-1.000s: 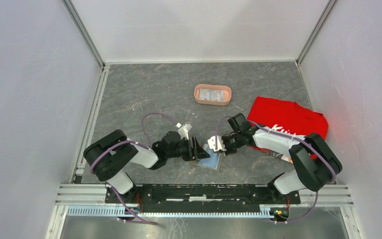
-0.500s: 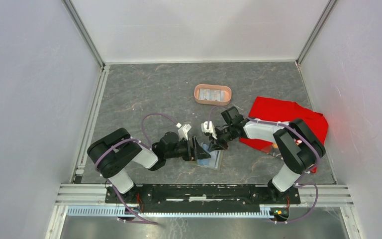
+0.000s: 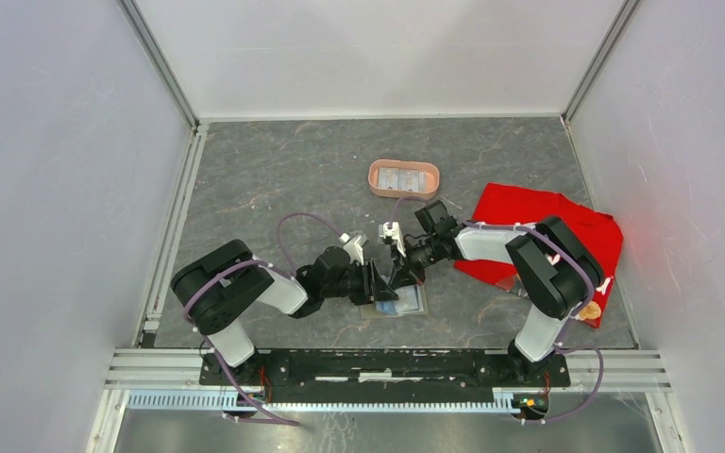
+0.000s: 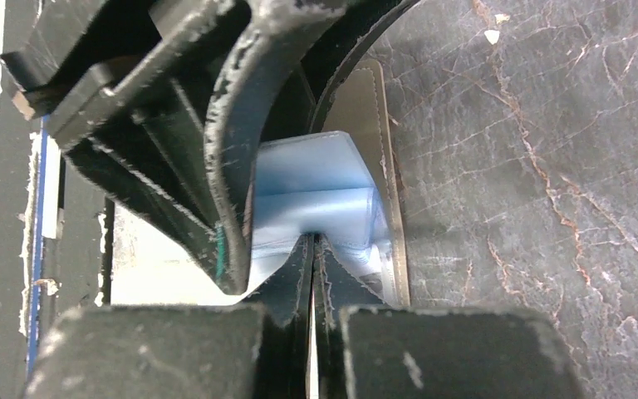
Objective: Put the credit cards into the card holder
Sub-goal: Open the card holder at the center of the board.
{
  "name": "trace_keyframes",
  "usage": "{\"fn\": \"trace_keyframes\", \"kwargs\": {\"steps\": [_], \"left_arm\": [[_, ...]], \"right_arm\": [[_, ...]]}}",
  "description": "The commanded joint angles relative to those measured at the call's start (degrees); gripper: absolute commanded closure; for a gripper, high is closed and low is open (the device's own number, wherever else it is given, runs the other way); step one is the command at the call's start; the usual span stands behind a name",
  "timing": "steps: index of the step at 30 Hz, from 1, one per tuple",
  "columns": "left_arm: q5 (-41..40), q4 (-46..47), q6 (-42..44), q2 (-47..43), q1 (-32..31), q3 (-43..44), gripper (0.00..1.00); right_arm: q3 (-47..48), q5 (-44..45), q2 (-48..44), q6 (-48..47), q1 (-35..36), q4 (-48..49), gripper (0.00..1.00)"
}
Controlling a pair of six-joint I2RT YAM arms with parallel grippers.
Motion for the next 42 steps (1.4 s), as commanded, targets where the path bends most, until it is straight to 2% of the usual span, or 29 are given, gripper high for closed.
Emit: {"fn": "trace_keyframes", "kwargs": {"steps": [1, 3, 6, 9, 14, 18, 22, 29, 35, 39, 42], "left_arm": [[-6.2, -15.5, 5.2, 4.5, -1.1, -1.1, 0.62], [-6.4, -15.9, 4.9, 4.5, -1.1, -1.0, 0.71], [-6.7, -15.7, 4.4, 4.3, -1.1, -1.3, 0.74], [-6.8, -14.8, 3.7, 4.1, -1.1, -1.8, 0.75], [-6.0, -12.3, 2.7, 4.2, -0.9, -2.9, 0.75], [-4.3, -7.4, 1.1, 5.3, -0.4, -4.5, 0.75], [-2.1, -0.1, -1.2, 6.1, 0.4, -7.0, 0.73], [0.2, 11.1, -5.8, 8.4, 3.0, -11.8, 0.7], [2.0, 25.0, -10.9, 14.5, 5.7, -16.2, 0.69], [2.8, 34.9, -13.5, 19.0, 6.4, -17.8, 0.68], [2.7, 38.3, -14.6, 20.6, 6.4, -18.4, 0.66]], "right_arm": [[0.5, -4.2, 0.6, 3.1, 1.2, -0.5, 1.0], [0.7, -4.3, -0.4, 2.9, 1.0, -0.8, 1.0], [1.4, -5.0, -2.2, 2.2, -0.6, -2.0, 1.0], [2.2, -5.6, -4.7, -0.3, -3.0, -4.6, 0.96], [3.7, -3.9, -9.2, -12.1, -4.6, -14.4, 0.85], [2.1, 1.3, -10.7, -20.9, -4.2, -18.5, 0.85], [0.5, 3.8, -9.5, -19.6, -3.1, -16.4, 0.9], [3.3, 9.8, -3.2, -18.2, -1.4, -18.4, 0.97], [3.2, 14.8, -3.3, -18.1, -1.3, -18.0, 0.98], [3.0, 14.5, -3.3, -18.3, -1.3, -18.1, 0.98], [3.3, 13.7, -3.2, -18.2, -1.3, -18.2, 0.98]]}}
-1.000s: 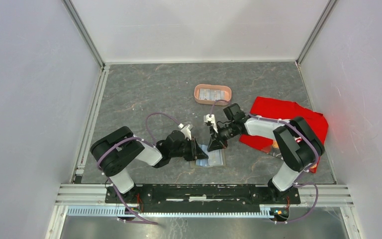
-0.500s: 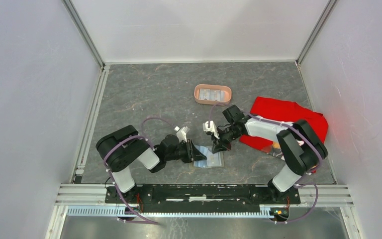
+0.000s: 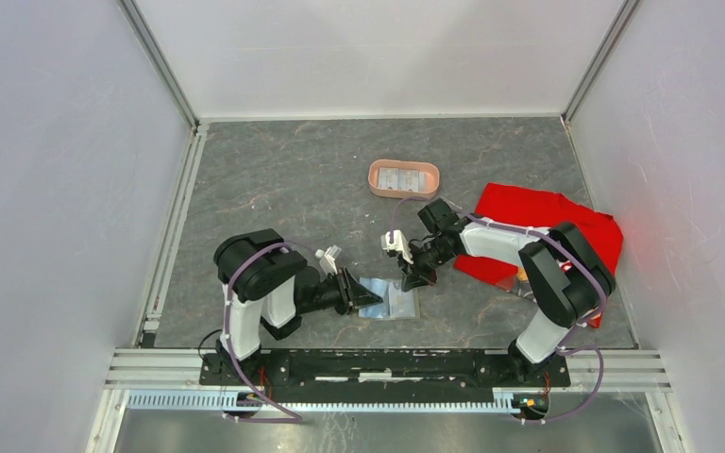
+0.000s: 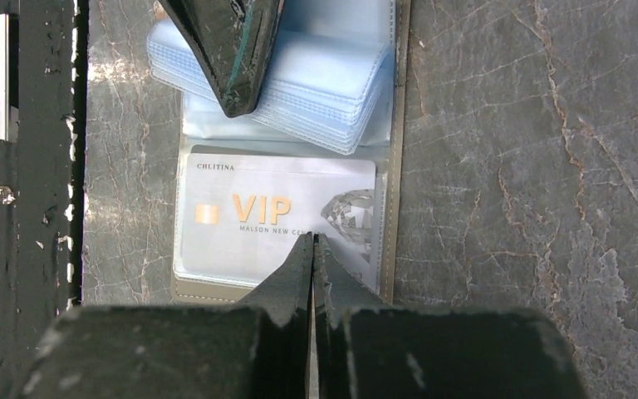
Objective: Put the credit cards into the card holder
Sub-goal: Open the card holder at the center of the board.
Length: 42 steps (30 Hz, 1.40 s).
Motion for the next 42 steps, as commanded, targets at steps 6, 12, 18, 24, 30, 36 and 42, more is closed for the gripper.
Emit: {"fn": "trace_keyframes", "kwargs": {"steps": [6, 12, 18, 24, 30, 36, 42], "left_arm": [[-0.4, -2.6, -0.2, 5.4, 0.6, -3.3, 0.65], [-0.3, -1.0, -0.2, 5.6, 0.6, -3.6, 0.65], [-0.4, 0.2, 0.1, 5.3, 0.6, -3.8, 0.64], [-0.2, -0.5, 0.6, 2.9, 0.6, -4.0, 0.62], [-0.6, -3.2, 1.8, -1.0, 0.6, -4.2, 0.51], [-2.1, -13.8, 5.2, -8.5, 0.6, -3.2, 0.38], [-5.5, -31.2, 9.9, -17.7, 0.6, -0.9, 0.31]], "right_arm": [[-0.8, -5.9, -1.2, 8.9, 0.8, 7.5, 0.94], [-1.0, -8.0, 3.7, 20.1, 2.8, 15.0, 0.97], [-3.7, -8.5, 4.5, 27.0, 3.3, 22.0, 0.95], [-1.7, -13.3, 5.9, 32.5, 3.4, 25.6, 0.95], [-1.1, -15.0, 8.4, 35.8, 4.0, 28.6, 0.95], [-1.2, -14.6, 9.6, 38.8, 4.2, 31.4, 0.93], [2.0, -14.0, 12.9, 42.0, 4.1, 33.7, 0.93]]}}
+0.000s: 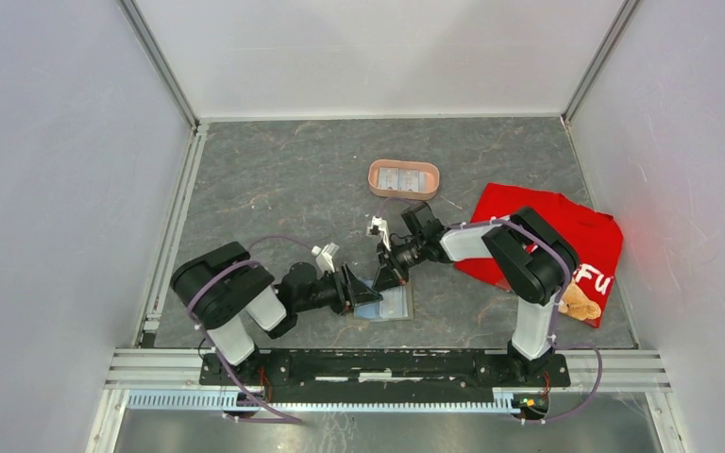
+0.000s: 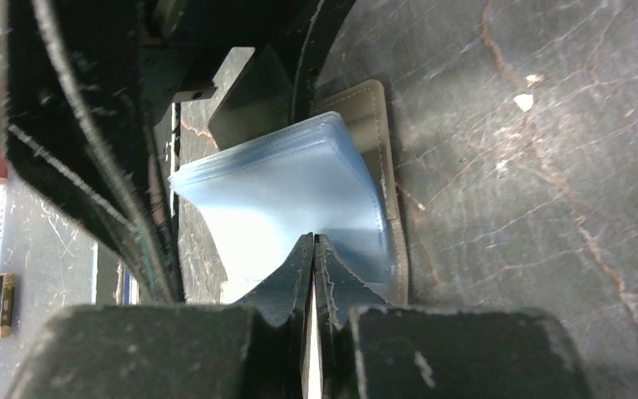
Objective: Put the credit cards into the card holder
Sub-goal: Open the card holder at the center of the board.
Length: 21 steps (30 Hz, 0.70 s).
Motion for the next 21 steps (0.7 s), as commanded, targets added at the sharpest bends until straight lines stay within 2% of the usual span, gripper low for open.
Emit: {"fn": "trace_keyframes", "kwargs": {"steps": [1, 7, 10, 13, 21], "left_arm": [[-6.4, -23.2, 9.2, -6.4, 0.2, 1.1, 0.3], [-15.0, -48.8, 16.9, -21.5, 0.2, 5.8, 0.2], [-19.1, -58.0, 19.5, -26.9, 0.2, 7.4, 0.15], [-21.3, -64.0, 20.9, -30.4, 0.2, 8.0, 0.14], [-27.0, -72.2, 25.6, -43.4, 0.2, 9.0, 0.14]], "right_arm": [[3.5, 0.2, 2.4, 3.0, 0.3, 3.6, 0.93], [4.2, 5.0, 4.8, 1.4, 0.4, 0.5, 0.93], [4.5, 5.8, 4.8, 0.7, 0.4, -0.2, 0.93], [4.6, 6.0, 4.8, 0.4, 0.5, -0.4, 0.92], [6.2, 6.5, 5.1, -0.8, 0.9, -1.7, 0.91]]}}
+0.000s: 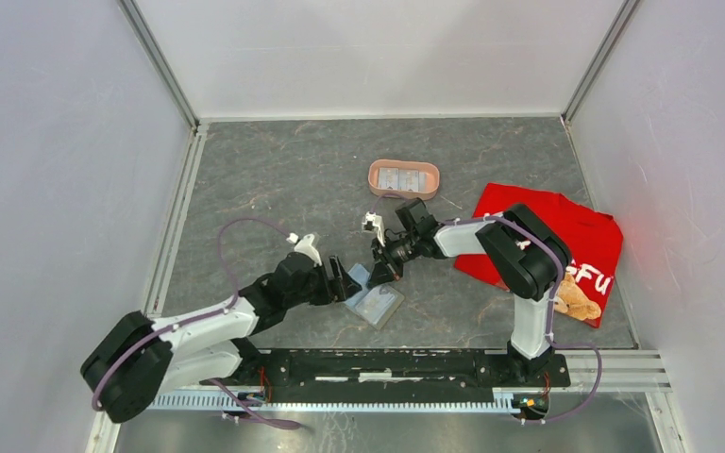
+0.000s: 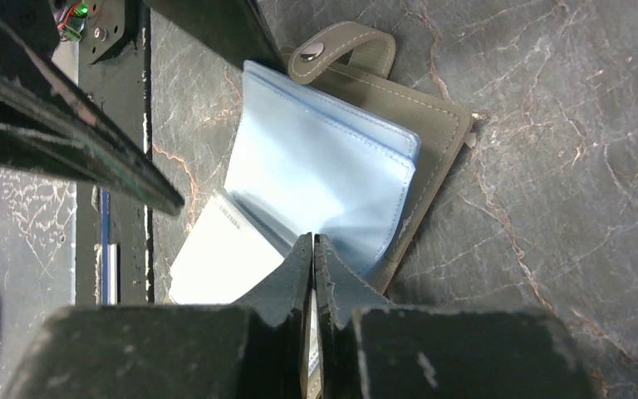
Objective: Put the credit cards into the card holder
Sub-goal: Open the card holder at the center of the board.
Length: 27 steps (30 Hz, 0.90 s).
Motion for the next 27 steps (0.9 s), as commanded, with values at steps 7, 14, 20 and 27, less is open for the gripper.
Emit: {"fn": "trace_keyframes", "kwargs": {"steps": [7, 14, 20, 27], "left_arm": [[-1.0, -12.2, 18.8, -16.0, 0.3, 1.4, 0.15], [4.9, -4.9, 18.7, -12.6, 0.3, 1.4, 0.17], [7.3, 0.5, 17.0, -6.8, 0.3, 1.0, 0.34], [0.3, -4.9, 16.2, -6.3, 0.3, 2.8, 0.44]], "right_arm": [[5.4, -0.2, -0.3, -7.8, 0.8, -6.8, 0.88], [7.7, -5.2, -4.3, -14.7, 0.7, -12.2, 0.82], [8.0, -6.9, -5.1, -17.2, 0.8, -14.5, 0.81], [8.7, -5.4, -4.8, -18.9, 0.8, -16.8, 0.81]]}}
